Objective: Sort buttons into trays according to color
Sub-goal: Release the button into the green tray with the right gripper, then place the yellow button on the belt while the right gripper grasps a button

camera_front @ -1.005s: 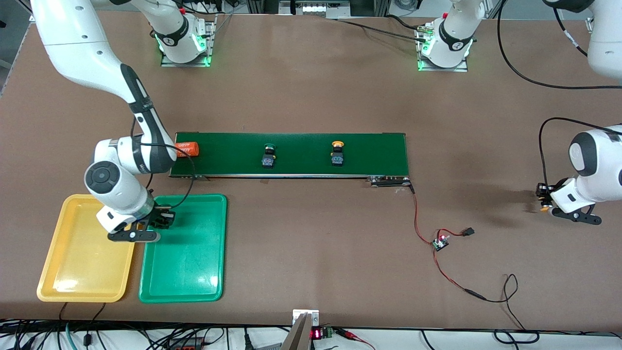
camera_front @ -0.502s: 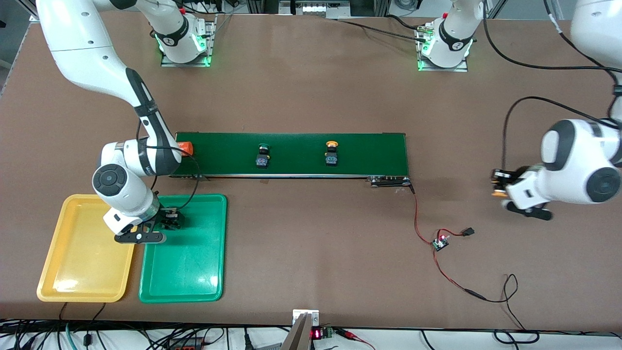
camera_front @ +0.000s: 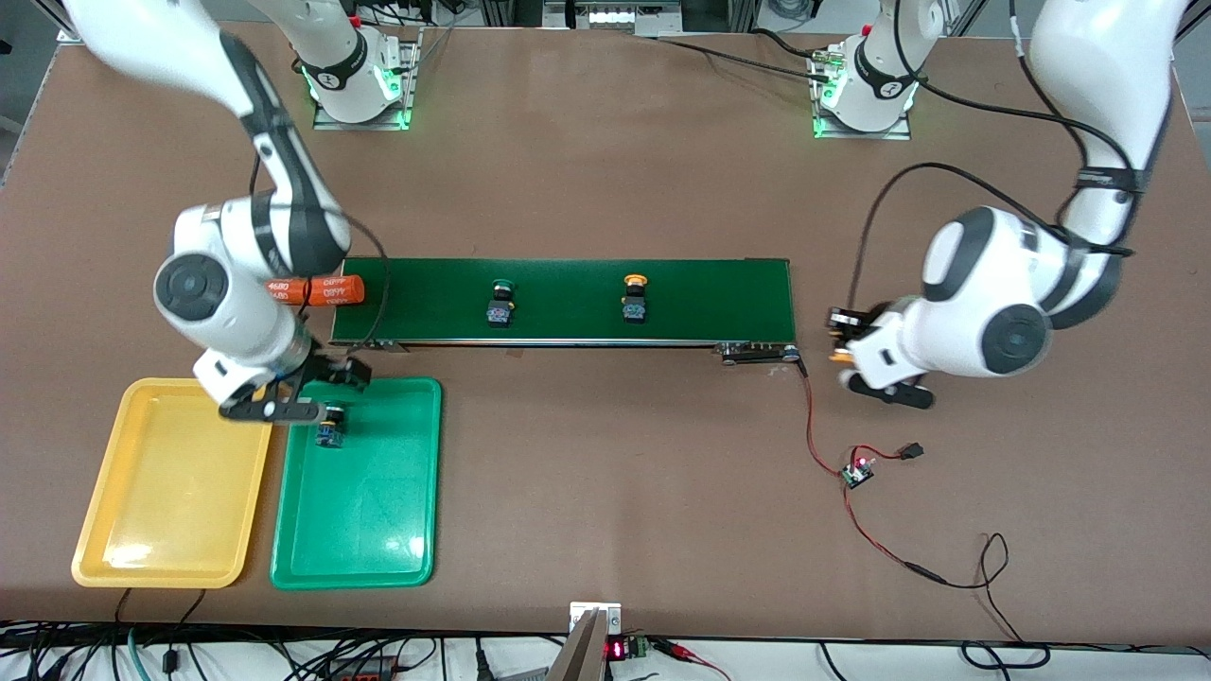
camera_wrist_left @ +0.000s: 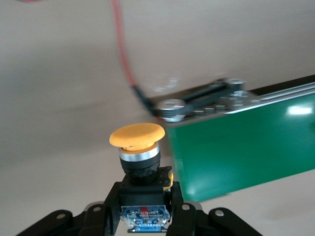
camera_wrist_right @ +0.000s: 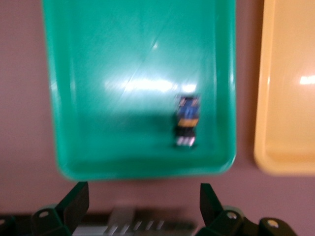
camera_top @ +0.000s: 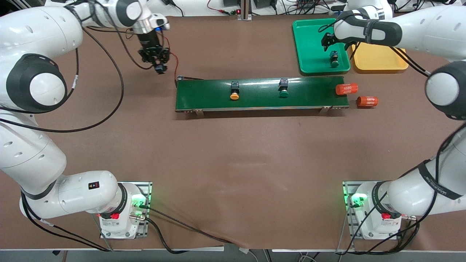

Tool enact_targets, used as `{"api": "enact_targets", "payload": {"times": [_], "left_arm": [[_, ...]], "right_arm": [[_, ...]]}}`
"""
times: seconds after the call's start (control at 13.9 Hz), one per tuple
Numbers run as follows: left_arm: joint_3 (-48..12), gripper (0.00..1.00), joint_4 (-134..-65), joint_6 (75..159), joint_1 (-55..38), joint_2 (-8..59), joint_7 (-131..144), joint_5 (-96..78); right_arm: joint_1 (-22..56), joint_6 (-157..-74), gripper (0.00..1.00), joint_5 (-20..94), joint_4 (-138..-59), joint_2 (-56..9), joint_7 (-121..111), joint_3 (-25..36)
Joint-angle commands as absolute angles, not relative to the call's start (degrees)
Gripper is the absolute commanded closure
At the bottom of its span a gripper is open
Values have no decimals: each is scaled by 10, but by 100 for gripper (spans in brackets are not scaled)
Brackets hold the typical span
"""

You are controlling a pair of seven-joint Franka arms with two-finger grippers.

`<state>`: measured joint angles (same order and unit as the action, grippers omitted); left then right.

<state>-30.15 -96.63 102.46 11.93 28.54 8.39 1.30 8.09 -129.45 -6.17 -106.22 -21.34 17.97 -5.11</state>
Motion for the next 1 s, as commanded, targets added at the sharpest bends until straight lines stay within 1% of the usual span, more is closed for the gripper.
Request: {"api": "enact_targets", "payload": {"times": [0.0, 0.14, 0.22, 0.43, 0.57, 0.65, 0.72, 0.79, 0.93], "left_arm": [[-337, 65, -1002, 1058, 107, 273, 161, 3], [-356, 65, -1044, 1107, 105, 272, 181, 3], [-360, 65, -1067, 1144, 105, 272, 194, 3], [-374, 65, -1132, 1239, 100, 272, 233, 4], [-378, 62, -1142, 1254, 97, 272, 243, 6], [-378, 47, -1142, 1253, 98, 273, 244, 6], [-378, 28, -1142, 1252, 98, 272, 244, 6], [-378, 0, -1141, 1252, 98, 272, 243, 6], [-379, 0, -1136, 1240, 99, 267, 244, 6]], "right_arm": [[82, -1288, 0, -56, -1163, -123, 284, -114], [82, -1287, 0, -57, -1170, -120, 353, -154], [83, -1290, 0, -58, -1170, -122, 371, -161], [108, -1315, 0, -58, -1171, -136, 394, -163], [126, -1345, 0, -59, -1171, -152, 426, -163], [133, -1355, 0, -64, -1171, -163, 426, -163], [138, -1364, 0, -66, -1171, -173, 426, -163], [141, -1368, 0, -68, -1171, -180, 426, -163], [147, -1369, 0, -85, -1171, -194, 425, -163]]}}
